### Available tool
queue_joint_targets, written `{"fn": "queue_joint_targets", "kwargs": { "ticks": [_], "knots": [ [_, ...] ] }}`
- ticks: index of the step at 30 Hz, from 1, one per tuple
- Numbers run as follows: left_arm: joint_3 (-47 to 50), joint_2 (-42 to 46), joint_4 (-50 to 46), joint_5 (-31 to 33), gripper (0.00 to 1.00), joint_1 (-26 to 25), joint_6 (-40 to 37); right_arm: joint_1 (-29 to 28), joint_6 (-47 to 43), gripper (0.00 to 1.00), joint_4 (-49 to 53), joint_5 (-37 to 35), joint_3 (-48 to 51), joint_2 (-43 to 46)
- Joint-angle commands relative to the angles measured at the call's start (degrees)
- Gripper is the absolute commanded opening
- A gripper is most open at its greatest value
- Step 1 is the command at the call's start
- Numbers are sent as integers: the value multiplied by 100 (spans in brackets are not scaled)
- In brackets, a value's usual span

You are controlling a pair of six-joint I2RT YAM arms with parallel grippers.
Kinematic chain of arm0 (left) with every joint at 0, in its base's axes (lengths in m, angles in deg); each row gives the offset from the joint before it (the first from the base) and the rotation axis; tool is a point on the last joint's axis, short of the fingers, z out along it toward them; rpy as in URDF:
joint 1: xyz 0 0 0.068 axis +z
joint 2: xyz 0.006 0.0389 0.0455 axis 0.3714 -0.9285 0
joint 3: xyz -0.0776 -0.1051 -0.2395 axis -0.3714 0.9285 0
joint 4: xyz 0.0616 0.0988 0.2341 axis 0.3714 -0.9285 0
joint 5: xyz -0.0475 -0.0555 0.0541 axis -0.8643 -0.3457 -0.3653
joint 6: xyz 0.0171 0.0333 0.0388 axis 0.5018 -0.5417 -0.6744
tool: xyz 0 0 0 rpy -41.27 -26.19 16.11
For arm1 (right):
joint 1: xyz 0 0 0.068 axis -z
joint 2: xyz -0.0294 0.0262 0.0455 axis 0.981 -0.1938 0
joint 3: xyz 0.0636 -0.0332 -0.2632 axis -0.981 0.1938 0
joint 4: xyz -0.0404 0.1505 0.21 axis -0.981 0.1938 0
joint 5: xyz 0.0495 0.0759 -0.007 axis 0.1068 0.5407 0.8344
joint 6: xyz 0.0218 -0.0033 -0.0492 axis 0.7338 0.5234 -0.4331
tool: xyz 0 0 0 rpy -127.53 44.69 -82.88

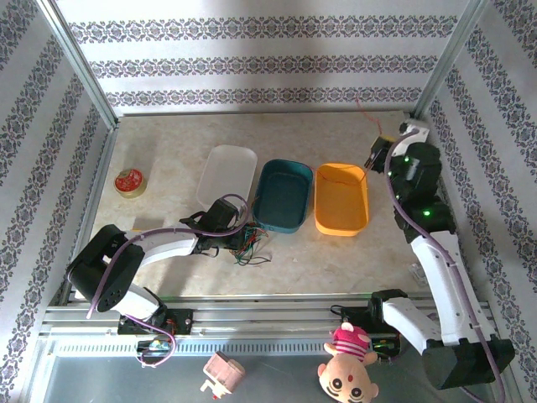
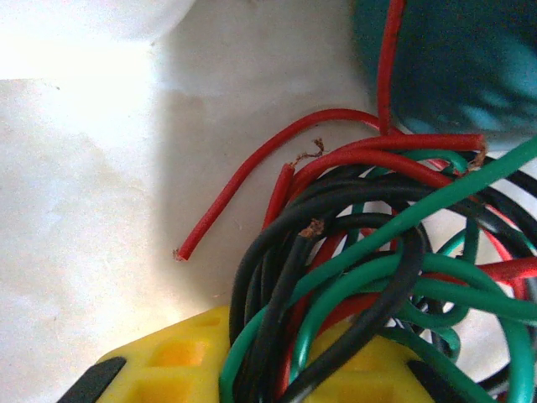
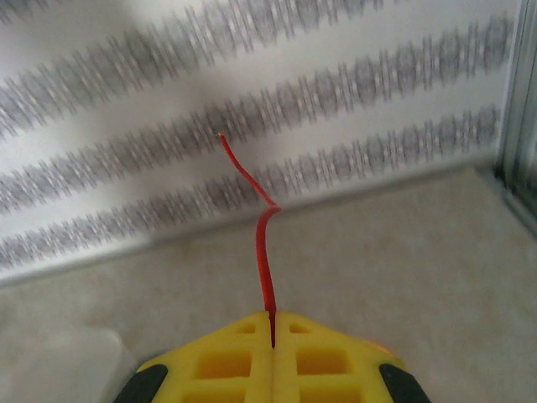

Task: Untangle the cables

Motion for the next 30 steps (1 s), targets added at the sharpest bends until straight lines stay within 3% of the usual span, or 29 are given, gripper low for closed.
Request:
{"fn": "queue_joint_targets", "kwargs": {
  "ticks": [1,7,23,26,27,30],
  "knots": [
    [160,-52,-137,23,11,-130,-46,-371,263,0,304,-268,522,-52],
    [146,-17,-185,59,11,-130,-89,-884,916,0,849,-706,1179,-464],
    [129,59,-248,16,9,-131,-202,-586,1644,0,672,-655,1248,-2308],
    [112,49,-270,-14,6,-134,-222,-637,1599,42,680,-735,1166,-2149],
    [110,52,-272,-28,4,-134,-241,-715,1587,50,732,-910,1132,-2021],
    [86,35,-293,-52,2,-130,-265,-985,1593,59,843,-1567,1127,-1515]
  ]
}}
